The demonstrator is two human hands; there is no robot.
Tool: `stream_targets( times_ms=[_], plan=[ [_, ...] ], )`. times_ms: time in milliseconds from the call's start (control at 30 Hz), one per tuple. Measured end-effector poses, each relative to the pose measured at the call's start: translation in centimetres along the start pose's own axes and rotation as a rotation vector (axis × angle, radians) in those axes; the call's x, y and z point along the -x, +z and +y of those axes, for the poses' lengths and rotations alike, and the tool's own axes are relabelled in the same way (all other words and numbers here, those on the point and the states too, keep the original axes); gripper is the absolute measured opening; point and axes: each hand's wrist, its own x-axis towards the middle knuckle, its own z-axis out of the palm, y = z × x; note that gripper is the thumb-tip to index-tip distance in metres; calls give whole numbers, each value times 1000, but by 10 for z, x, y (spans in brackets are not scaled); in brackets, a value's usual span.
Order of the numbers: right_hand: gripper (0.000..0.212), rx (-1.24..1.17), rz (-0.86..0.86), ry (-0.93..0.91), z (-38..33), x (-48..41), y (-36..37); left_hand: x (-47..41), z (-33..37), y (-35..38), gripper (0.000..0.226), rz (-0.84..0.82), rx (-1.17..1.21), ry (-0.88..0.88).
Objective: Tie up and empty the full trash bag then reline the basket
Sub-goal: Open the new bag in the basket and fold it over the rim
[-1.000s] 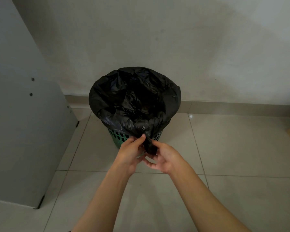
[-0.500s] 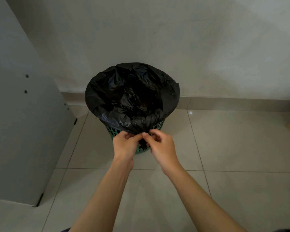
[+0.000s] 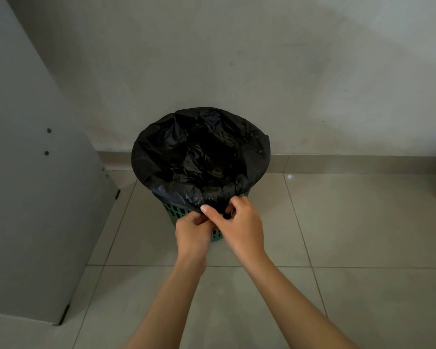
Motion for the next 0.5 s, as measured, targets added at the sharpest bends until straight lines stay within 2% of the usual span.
stream_targets(
  times_ms=[67, 133, 267, 367, 500],
  plan=[
    [52, 121, 14, -8, -4, -2, 3, 3, -2, 1, 17, -31, -2, 8],
    [48, 138, 49, -16, -3, -4, 5, 7, 0, 1, 17, -68, 24, 8],
    [33, -94, 73, 12, 3, -9, 7, 8, 3, -3, 16, -128, -4, -6],
    [29, -208, 56, 24, 6, -11, 7, 5, 6, -6, 18, -81, -51, -12],
    [26, -382, -21, 116, 9, -12, 11, 4, 19, -12, 14, 49, 204, -72]
  ],
)
